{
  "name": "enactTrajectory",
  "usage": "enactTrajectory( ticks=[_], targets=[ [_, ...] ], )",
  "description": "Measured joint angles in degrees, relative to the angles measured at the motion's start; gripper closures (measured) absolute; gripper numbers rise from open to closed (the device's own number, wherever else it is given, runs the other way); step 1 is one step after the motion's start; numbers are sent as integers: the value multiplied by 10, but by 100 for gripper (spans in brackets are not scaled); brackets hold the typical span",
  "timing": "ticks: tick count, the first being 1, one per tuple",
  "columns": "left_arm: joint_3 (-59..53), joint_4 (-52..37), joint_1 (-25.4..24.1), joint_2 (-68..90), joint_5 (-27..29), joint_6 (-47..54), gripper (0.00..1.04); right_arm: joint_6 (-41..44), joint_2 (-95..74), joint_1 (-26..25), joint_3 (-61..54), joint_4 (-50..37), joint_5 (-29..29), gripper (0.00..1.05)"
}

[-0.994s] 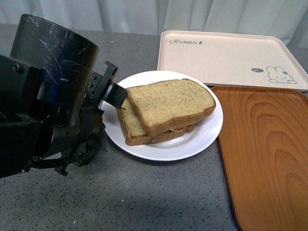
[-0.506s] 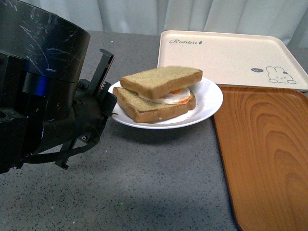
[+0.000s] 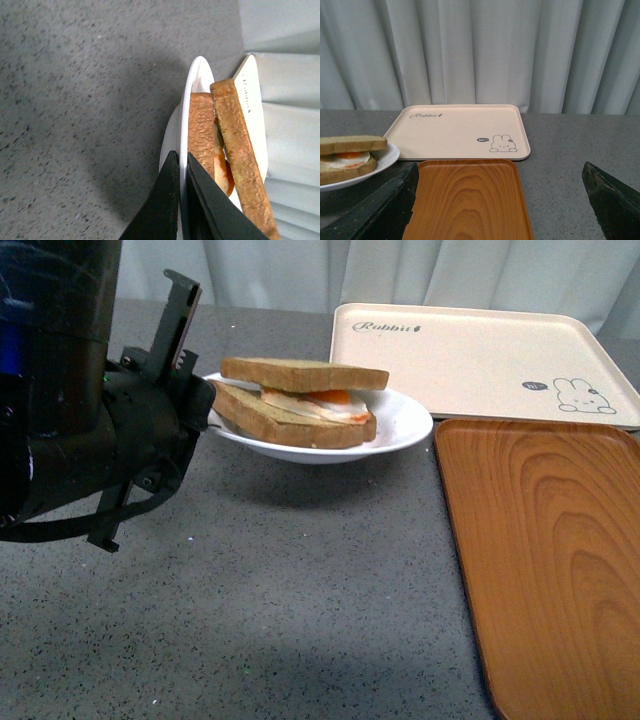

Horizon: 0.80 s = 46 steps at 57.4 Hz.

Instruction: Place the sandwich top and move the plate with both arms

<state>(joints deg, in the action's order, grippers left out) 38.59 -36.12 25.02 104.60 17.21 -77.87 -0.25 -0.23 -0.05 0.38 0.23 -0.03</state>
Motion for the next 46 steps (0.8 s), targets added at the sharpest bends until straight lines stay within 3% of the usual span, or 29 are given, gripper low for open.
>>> enactTrajectory(
  ticks=[10, 19, 46],
  targets=[
    [22, 15, -7, -14, 2, 9, 101, 0, 0, 0, 0, 0, 0, 9],
    [109, 62, -9, 5, -8, 31, 101, 0, 0, 0, 0, 0, 0, 9],
    [323, 178, 34, 132, -12, 89, 101, 0, 0, 0, 0, 0, 0, 9]
  ],
)
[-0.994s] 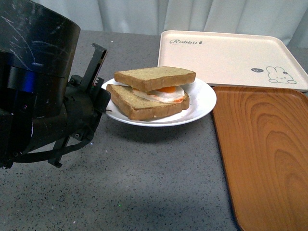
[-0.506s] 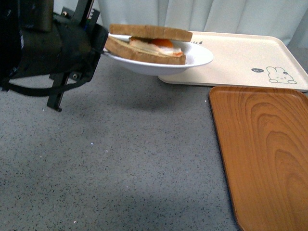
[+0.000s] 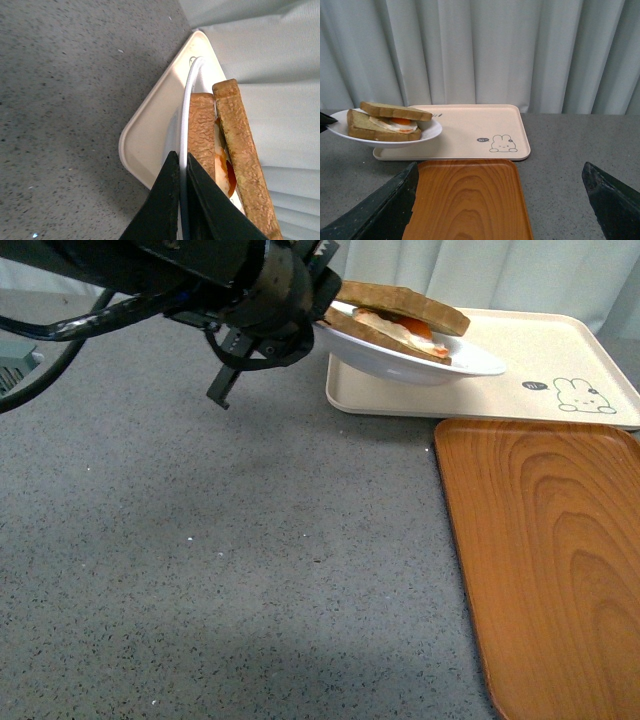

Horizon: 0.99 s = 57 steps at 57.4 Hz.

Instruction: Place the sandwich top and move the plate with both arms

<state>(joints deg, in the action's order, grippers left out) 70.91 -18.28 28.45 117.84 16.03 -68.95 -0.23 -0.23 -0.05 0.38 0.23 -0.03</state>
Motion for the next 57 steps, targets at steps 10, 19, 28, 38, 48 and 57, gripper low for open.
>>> enactTrajectory(
  ticks=[10, 19, 28, 38, 48, 57],
  targets=[
    [66, 20, 13, 43, -1, 14, 101, 0, 0, 0, 0, 0, 0, 9],
    [131, 45, 21, 91, -3, 28, 101, 0, 0, 0, 0, 0, 0, 9],
    [162, 49, 22, 121, -12, 39, 101, 0, 0, 0, 0, 0, 0, 9],
    [181, 58, 22, 138, -14, 43, 101, 0, 0, 0, 0, 0, 0, 9],
    [194, 86, 11, 143, -32, 49, 99, 0, 0, 0, 0, 0, 0, 9],
    [180, 98, -9, 135, -16, 63, 61, 0, 0, 0, 0, 0, 0, 9]
  ],
)
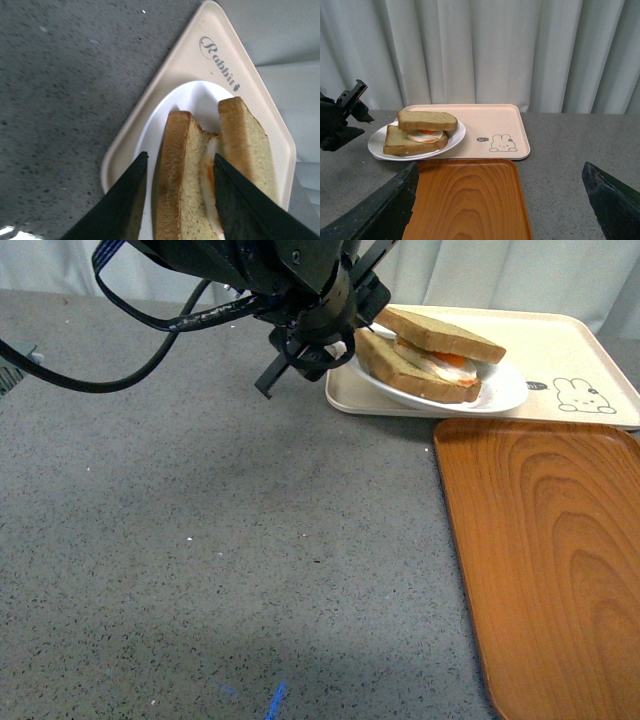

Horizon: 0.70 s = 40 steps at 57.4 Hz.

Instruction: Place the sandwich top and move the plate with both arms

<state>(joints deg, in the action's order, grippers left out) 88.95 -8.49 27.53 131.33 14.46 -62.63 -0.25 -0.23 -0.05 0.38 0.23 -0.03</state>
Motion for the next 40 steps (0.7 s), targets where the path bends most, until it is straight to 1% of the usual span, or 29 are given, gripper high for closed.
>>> enactTrajectory(
  ticks=[4, 9, 13, 16, 18, 19, 21, 22, 23, 24, 25, 26, 27, 28, 29, 31, 33, 34, 38, 39, 40],
  targets=[
    [-21, 8, -13, -14, 10, 10, 45, 0, 0, 0, 0, 0, 0, 9],
    [-41, 18, -23, -30, 23, 22, 33, 0, 0, 0, 0, 0, 0, 9],
    [-78, 12, -40, -59, 35, 43, 15, 0, 0, 0, 0, 0, 0, 9],
    [-109, 2, -52, -85, 36, 55, 4, 0, 0, 0, 0, 0, 0, 9],
    [-127, -1, -58, -100, 31, 61, 6, 0, 0, 0, 0, 0, 0, 9],
    [-153, -47, -65, -110, 37, 101, 10, 0, 0, 0, 0, 0, 0, 9],
    [-208, -171, -75, -128, 37, 166, 17, 0, 0, 0, 0, 0, 0, 9],
    [-253, -259, -85, -143, 26, 240, 23, 0, 0, 0, 0, 0, 0, 9],
    [-285, -313, -92, -156, 19, 284, 26, 0, 0, 0, 0, 0, 0, 9],
    [-334, -385, -103, -179, 10, 336, 32, 0, 0, 0, 0, 0, 0, 9],
    [-350, -406, -107, -187, 9, 357, 33, 0, 0, 0, 0, 0, 0, 9],
    [-382, -447, -115, -206, 1, 398, 37, 0, 0, 0, 0, 0, 0, 9],
    [-398, -465, -120, -216, -5, 415, 39, 0, 0, 0, 0, 0, 0, 9],
    [-428, -497, -129, -235, -12, 457, 42, 0, 0, 0, 0, 0, 0, 9],
    [-443, -512, -133, -246, -16, 465, 44, 0, 0, 0, 0, 0, 0, 9],
    [-501, -557, -153, -290, -34, 514, 51, 0, 0, 0, 0, 0, 0, 9],
    [-542, -578, -171, -325, -52, 544, 57, 0, 0, 0, 0, 0, 0, 9],
    [-556, -582, -177, -337, -55, 548, 58, 0, 0, 0, 0, 0, 0, 9],
    [-649, -588, -230, -420, -116, 584, 71, 0, 0, 0, 0, 0, 0, 9],
    [-662, -586, -237, -431, -120, 585, 73, 0, 0, 0, 0, 0, 0, 9],
    [-700, -575, -256, -466, -133, 595, 78, 0, 0, 0, 0, 0, 0, 9]
  ],
)
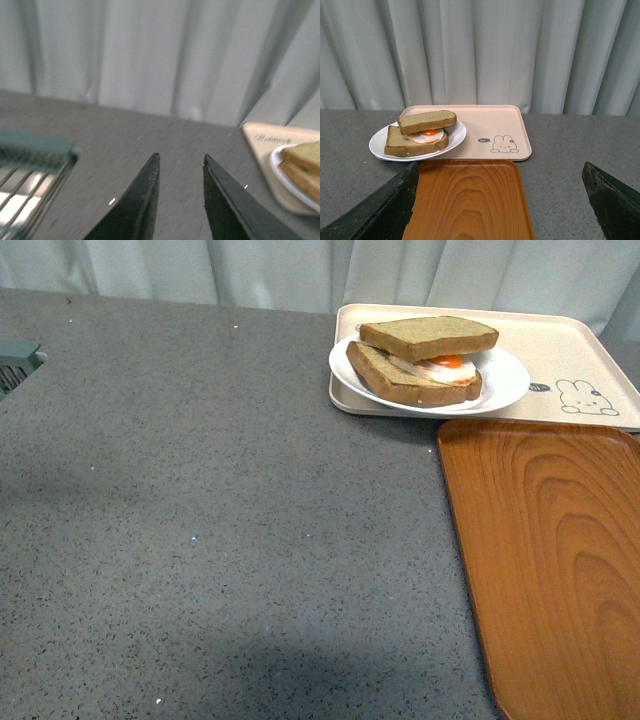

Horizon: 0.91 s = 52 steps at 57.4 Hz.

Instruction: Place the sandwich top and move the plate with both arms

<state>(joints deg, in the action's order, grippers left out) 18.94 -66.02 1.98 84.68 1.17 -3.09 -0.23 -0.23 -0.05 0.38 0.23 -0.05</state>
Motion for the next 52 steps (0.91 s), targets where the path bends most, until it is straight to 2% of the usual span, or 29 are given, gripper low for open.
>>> enactTrajectory(
  ticks=[6, 9, 15, 21, 26, 52],
  targets=[
    [-108, 84, -21, -138, -1, 11, 94, 0, 0, 0, 0, 0, 0, 9],
    [-156, 180, -21, -254, -11, 14, 101, 0, 0, 0, 0, 0, -1, 9],
    [-178, 463, -19, -557, -12, 21, 101, 0, 0, 0, 0, 0, 1, 9],
    [-178, 645, -19, -801, -12, 24, 101, 0, 0, 0, 0, 0, 2, 9],
    [-178, 658, -19, -841, -12, 25, 101, 0, 0, 0, 0, 0, 0, 9],
    [-178, 660, -19, -844, -12, 26, 101, 0, 0, 0, 0, 0, 0, 9]
  ],
)
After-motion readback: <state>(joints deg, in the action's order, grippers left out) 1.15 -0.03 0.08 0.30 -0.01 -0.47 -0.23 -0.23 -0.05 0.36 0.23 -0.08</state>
